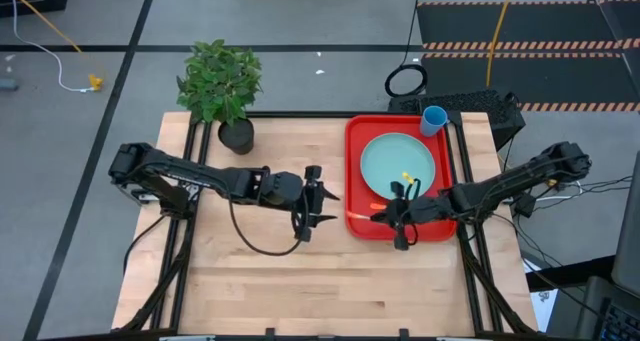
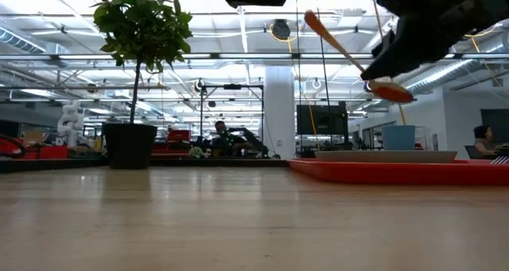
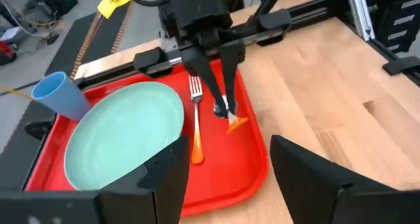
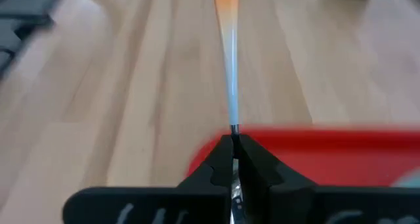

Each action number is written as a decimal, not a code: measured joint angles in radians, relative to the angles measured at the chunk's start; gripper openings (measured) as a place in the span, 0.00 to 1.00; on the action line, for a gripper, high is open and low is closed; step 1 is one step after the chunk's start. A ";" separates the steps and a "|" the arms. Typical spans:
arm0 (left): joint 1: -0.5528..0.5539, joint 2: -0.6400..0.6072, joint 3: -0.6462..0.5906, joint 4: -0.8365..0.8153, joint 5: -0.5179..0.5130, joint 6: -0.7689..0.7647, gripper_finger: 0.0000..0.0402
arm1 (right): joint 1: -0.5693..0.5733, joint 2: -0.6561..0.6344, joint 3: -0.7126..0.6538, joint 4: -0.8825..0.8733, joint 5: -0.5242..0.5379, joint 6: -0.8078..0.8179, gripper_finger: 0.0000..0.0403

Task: Pick and place plate/cup/fork/spoon on tray
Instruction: Put the orange spoon on the red tray at the bottom of the orange fork

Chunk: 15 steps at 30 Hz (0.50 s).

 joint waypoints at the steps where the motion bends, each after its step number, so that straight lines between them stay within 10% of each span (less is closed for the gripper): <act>1: 0.000 -0.001 0.000 -0.005 -0.004 -0.001 0.53 | 0.000 -0.001 0.000 -0.029 0.000 0.018 0.00; 15: 0.003 0.000 0.001 -0.033 -0.007 0.020 0.53 | 0.000 -0.005 0.000 -0.469 -0.036 0.377 0.00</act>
